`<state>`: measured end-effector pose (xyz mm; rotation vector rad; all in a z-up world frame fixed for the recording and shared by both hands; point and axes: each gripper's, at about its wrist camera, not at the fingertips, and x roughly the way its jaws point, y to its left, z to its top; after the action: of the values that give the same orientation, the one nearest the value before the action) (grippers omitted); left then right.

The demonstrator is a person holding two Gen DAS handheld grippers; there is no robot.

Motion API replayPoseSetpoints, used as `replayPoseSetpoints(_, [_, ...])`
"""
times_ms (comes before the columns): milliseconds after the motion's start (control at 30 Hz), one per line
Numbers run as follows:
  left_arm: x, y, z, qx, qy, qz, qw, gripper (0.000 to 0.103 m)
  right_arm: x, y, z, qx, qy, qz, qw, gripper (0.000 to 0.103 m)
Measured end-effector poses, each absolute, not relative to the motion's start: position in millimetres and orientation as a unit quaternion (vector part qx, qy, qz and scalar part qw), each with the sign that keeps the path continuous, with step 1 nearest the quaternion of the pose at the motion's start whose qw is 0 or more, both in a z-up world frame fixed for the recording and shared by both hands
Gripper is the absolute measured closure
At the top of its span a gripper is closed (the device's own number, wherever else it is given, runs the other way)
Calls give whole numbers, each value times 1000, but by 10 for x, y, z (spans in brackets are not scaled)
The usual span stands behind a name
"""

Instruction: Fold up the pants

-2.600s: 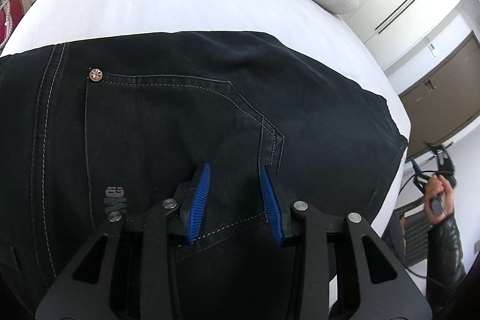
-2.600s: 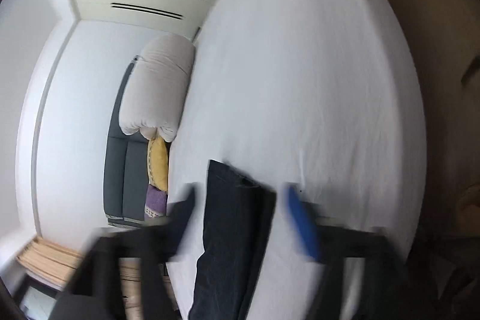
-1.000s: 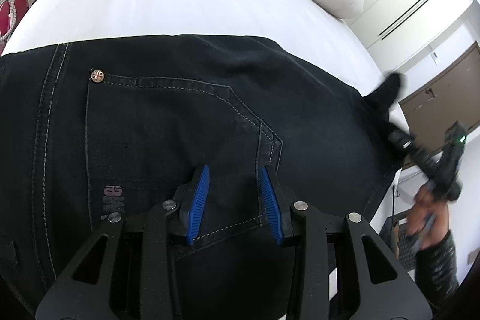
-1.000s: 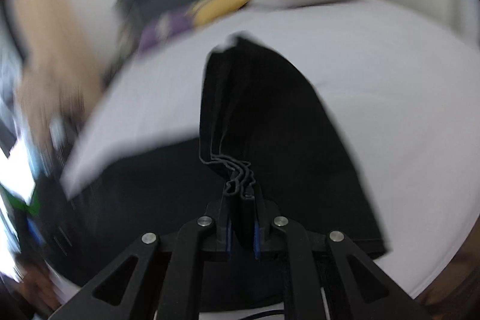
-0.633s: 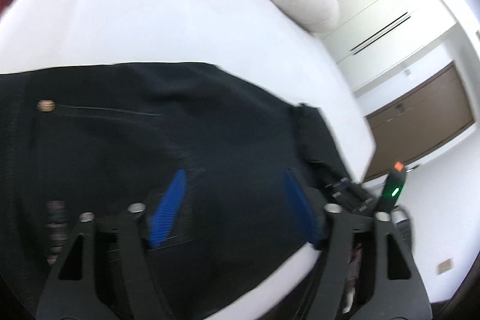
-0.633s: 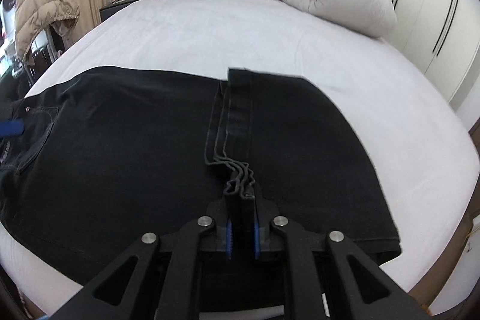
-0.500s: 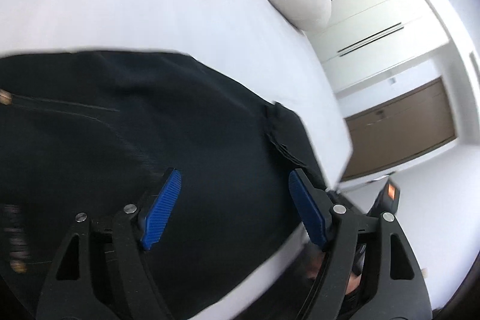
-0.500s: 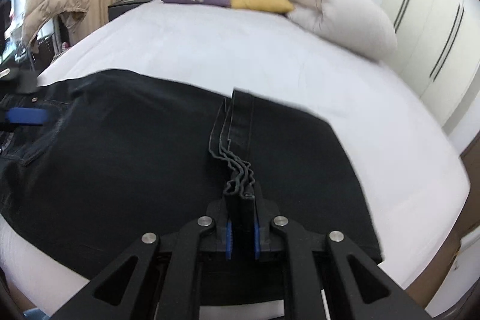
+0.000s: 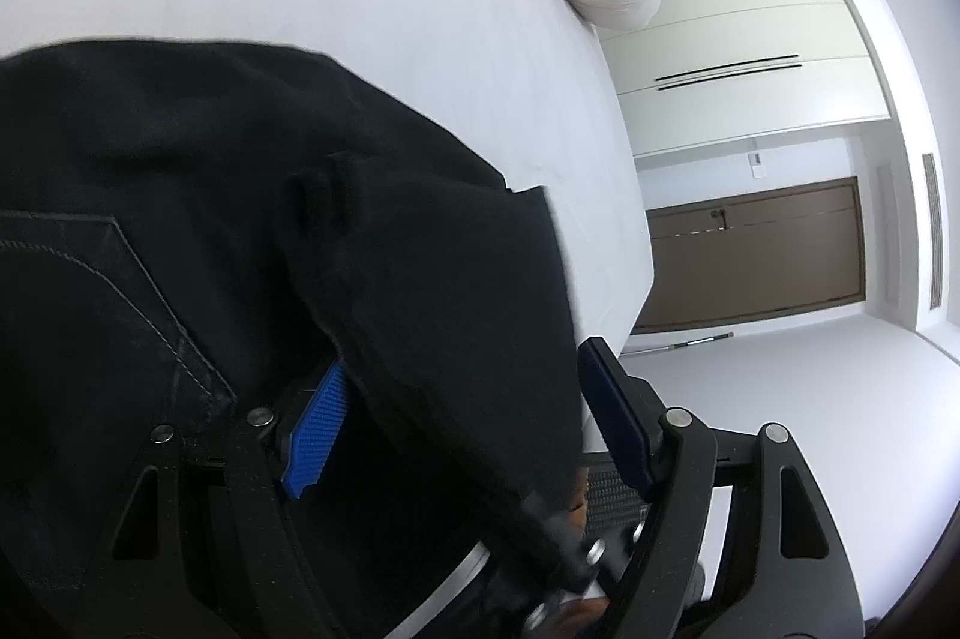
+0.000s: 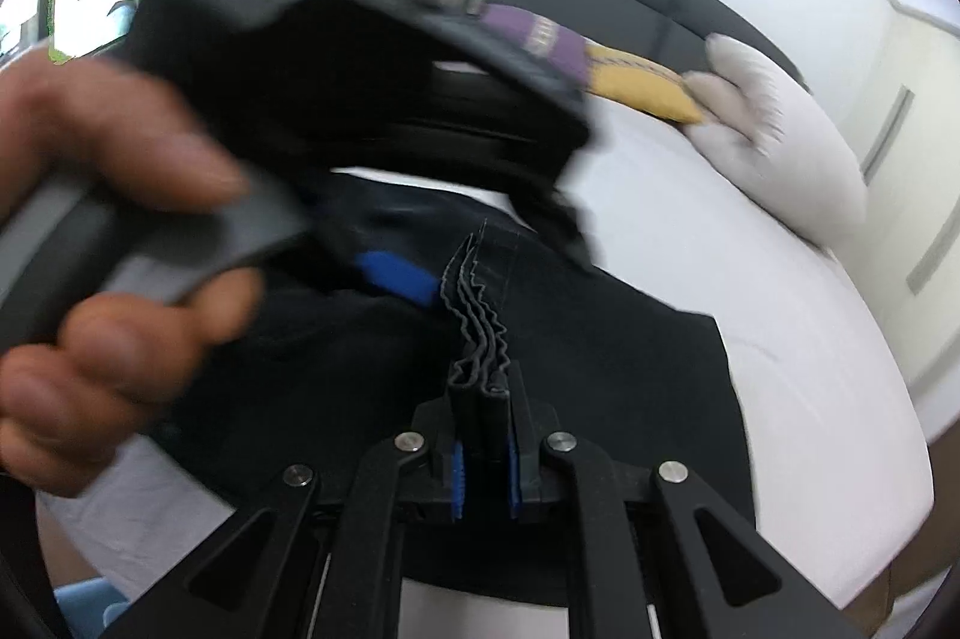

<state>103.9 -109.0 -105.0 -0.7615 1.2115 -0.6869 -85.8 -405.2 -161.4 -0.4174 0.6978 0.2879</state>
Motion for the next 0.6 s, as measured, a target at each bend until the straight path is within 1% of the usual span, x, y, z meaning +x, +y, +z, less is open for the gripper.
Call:
replayPoseSetpoints(33, [1038, -1075, -1036, -337, 544, -310, 703, 58, -857, -3991, -1631, -206, 340, 146, 906, 92])
replayPoseSetpoints(67, [1042, -1056, -1034, -331, 547, -310, 704, 69, -863, -3960, -1646, -208, 342, 150, 904, 92])
replayPoseSetpoints(100, [1050, -1029, -1039, -325, 551, -304, 706, 75, -863, -3940, -1656, -210, 345, 152, 902, 92])
replayPoseSetpoints(200, [1062, -940, -1072, -316, 555, -294, 711, 82, -822, -3914, -1659, -208, 351, 157, 900, 92])
replayPoseSetpoints(433, [1023, -868, -1207, -298, 560, -273, 723, 82, -709, -3792, -1676, -226, 360, 171, 889, 91])
replayPoseSetpoints(533, [1004, -810, -1307, -291, 564, -257, 729, 82, -681, -3813, -1778, -228, 372, 176, 882, 91])
replayPoseSetpoints(567, [1008, -797, -1340, -290, 565, -254, 729, 82, -643, -3822, -1815, -228, 377, 178, 880, 89])
replayPoseSetpoints(600, [1002, -777, -1379, -290, 568, -247, 729, 82, -589, -3864, -1860, -222, 391, 182, 875, 83])
